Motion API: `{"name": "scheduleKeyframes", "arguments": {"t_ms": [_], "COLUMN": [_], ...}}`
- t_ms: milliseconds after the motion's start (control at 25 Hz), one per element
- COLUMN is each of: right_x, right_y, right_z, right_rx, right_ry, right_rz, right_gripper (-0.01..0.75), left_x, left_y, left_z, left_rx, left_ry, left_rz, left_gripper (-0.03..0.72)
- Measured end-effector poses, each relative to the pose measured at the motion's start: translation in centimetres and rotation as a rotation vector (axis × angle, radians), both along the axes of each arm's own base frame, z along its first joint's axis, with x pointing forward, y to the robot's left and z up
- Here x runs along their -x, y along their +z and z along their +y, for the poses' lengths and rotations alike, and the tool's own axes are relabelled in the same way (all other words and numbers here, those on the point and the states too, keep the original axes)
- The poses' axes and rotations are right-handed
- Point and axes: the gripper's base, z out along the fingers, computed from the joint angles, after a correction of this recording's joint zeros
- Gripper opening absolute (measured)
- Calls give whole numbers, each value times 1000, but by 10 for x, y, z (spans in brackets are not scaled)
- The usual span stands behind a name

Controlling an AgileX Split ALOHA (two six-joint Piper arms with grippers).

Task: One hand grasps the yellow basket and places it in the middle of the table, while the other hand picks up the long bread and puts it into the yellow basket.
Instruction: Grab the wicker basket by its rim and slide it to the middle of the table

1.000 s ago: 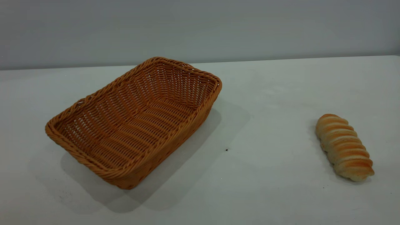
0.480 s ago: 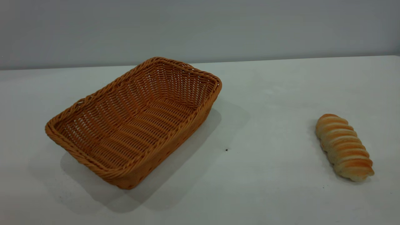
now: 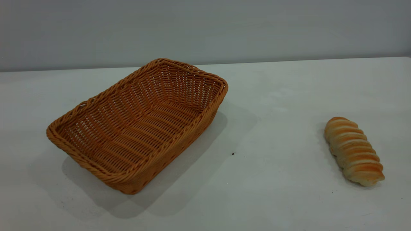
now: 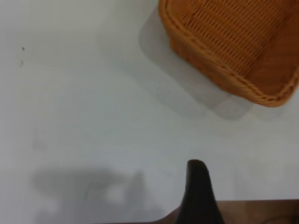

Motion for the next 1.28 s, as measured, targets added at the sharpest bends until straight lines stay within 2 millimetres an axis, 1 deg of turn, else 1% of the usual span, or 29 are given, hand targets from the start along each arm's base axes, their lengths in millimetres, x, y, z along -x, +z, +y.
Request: {"name": "scheduleKeyframes", "arguments": {"t_ms": [160,360,480,560,760,960,1120,1280], "right_x": [-34,-71,-86,-94,-103,-105,-106,-106], "right_y": [2,-18,-28,-33,-37,-37,-37,-37], "right_z": [7,15,19,20,25,27,27,29], "right_rx": [15,25,26,22,-7,-33,-40,-51], "right_ry": [-2,-12,-18,-22,-17,-12,-11,-5], "right_rz": [81,220,277,293,289,277,272,268], "right_gripper": [384,384,384,384,384,384,384,384], "left_x": [-35,-82,-103,-114,-134,-153,-170,-186], "left_y": [-4,-8,-17,-28,-60,-95,-113,-124], "left_z": [-2,-8,-11,-12,-13,-12,-14,-17], "left_rx": [27,100,145,172,206,206,231,265], "left_ry": [13,47,75,106,190,253,286,312], "left_rz": [81,149,195,240,340,435,485,512], "left_gripper": [594,594,594,594,594,594,594,594]}}
